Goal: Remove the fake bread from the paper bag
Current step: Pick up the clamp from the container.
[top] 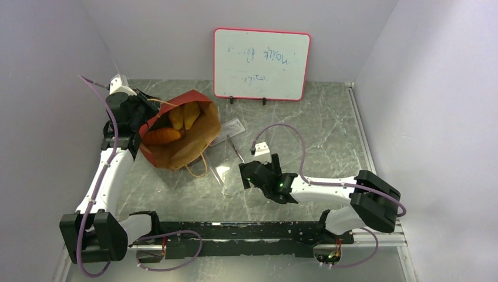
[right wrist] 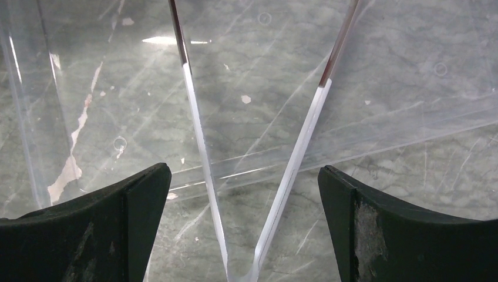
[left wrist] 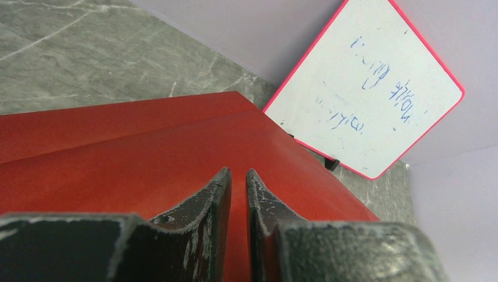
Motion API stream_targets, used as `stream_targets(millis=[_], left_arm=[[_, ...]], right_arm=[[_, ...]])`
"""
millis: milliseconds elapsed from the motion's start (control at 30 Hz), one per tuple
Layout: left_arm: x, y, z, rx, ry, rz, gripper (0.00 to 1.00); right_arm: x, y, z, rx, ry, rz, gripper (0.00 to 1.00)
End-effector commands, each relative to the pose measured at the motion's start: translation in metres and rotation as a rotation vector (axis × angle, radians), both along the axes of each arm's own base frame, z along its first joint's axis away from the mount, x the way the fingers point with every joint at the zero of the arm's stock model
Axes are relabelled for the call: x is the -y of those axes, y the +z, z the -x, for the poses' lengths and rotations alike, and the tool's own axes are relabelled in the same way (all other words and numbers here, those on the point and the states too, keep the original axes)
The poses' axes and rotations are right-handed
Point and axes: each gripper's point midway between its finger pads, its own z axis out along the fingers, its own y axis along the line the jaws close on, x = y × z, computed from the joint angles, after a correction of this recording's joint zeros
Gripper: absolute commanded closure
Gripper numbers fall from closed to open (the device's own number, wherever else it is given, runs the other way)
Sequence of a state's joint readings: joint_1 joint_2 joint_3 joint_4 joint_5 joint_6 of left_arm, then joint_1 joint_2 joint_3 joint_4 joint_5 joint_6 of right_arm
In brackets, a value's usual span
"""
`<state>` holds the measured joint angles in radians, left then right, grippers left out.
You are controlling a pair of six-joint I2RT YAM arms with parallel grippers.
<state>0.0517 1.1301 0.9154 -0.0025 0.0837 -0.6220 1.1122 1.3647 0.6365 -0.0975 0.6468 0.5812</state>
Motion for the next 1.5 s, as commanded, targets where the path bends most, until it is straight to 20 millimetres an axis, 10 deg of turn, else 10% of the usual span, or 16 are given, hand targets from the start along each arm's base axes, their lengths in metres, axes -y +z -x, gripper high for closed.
stream_targets(millis=[0, 833, 1467], left_arm=[[0.001, 0.011, -0.001, 0.049, -0.013, 0.012, 0.89], [0.002, 0.004, -0.003, 0.036, -0.022, 0.017, 0.88], [0.001, -0.003, -0.004, 0.017, -0.020, 0.008, 0.88]], right_arm=[[-0.001, -0.009, -0.001, 0.006, -0.010, -0.009, 0.00], [-0.005, -0.031, -0.042, 0.027, -0.054, -0.035, 0.00], [-0.003, -0.031, -0.039, 0.007, -0.065, -0.030, 0.34]])
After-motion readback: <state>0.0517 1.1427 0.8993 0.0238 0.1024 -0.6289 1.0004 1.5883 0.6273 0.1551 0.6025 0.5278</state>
